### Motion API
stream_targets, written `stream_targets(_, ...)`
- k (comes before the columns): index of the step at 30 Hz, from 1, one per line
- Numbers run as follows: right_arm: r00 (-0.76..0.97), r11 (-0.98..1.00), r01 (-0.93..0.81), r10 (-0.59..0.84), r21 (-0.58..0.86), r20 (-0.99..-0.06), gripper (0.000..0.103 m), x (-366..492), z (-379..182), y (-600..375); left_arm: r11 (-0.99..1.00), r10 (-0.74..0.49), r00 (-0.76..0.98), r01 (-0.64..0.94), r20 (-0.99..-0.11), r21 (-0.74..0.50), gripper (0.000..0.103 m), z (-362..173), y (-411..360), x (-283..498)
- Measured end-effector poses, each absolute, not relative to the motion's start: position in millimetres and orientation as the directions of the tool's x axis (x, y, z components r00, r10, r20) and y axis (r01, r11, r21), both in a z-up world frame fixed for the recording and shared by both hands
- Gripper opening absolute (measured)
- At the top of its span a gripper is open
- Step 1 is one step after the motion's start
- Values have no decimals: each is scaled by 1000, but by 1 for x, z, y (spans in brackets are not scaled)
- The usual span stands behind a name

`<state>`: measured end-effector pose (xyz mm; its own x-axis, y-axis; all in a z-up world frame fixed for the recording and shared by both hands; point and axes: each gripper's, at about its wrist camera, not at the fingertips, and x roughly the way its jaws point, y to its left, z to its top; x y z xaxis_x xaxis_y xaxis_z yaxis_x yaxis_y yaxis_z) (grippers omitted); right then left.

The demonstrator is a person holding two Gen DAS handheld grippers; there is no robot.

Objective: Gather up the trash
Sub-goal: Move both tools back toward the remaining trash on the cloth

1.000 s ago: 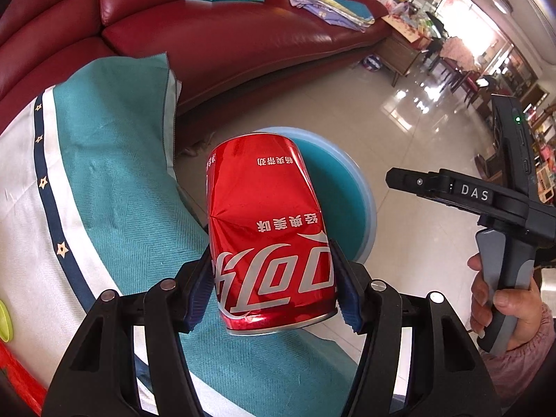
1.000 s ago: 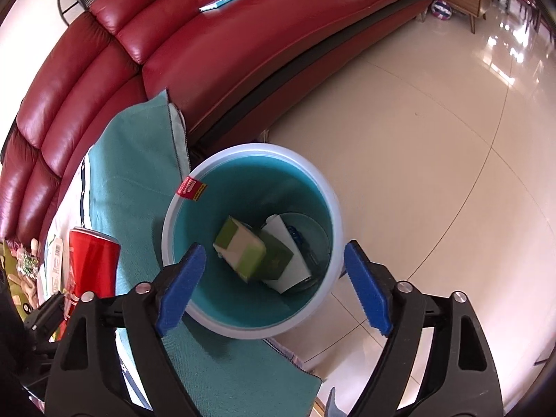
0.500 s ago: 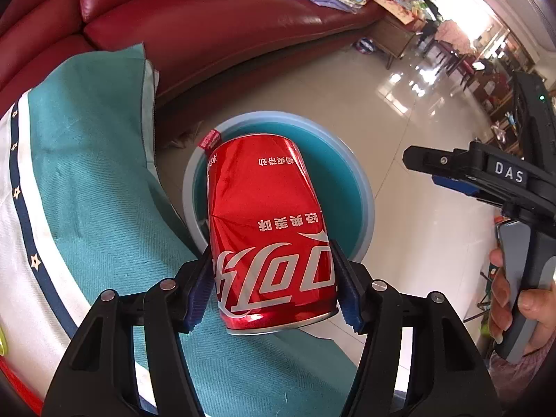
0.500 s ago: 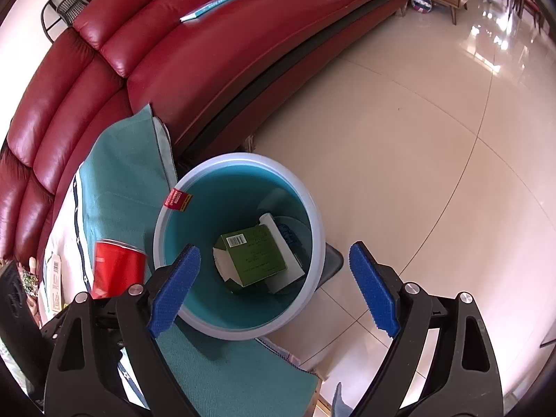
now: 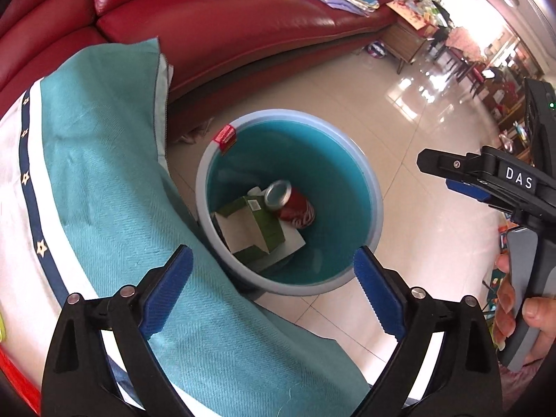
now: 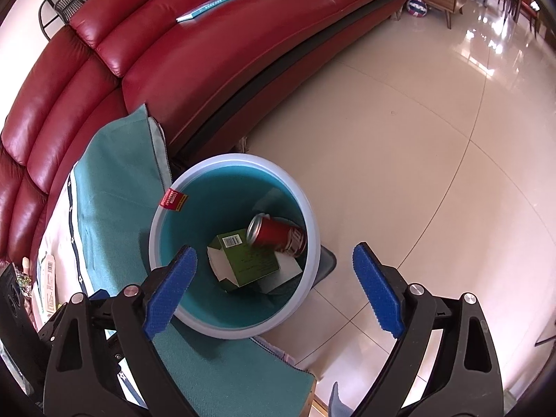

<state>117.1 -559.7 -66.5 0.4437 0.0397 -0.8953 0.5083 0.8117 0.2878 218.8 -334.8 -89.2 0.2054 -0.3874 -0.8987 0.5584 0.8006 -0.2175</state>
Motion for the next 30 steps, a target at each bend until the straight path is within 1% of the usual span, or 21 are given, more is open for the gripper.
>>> stream_targets(7, 422, 821, 501, 43, 273, -905, 87, 117, -65, -543, 812, -388, 207, 538, -898, -226, 97, -85, -318, 211)
stream_targets(13, 420, 851, 456, 53, 261, -906, 87, 118, -58, -516, 827, -395, 230, 511, -890, -235, 97, -76, -293, 200)
stream_targets(30, 423, 926, 278, 122, 256, -898, 87, 121, -32, -395, 892, -386, 348, 376, -854, -250, 98, -45, -168, 159)
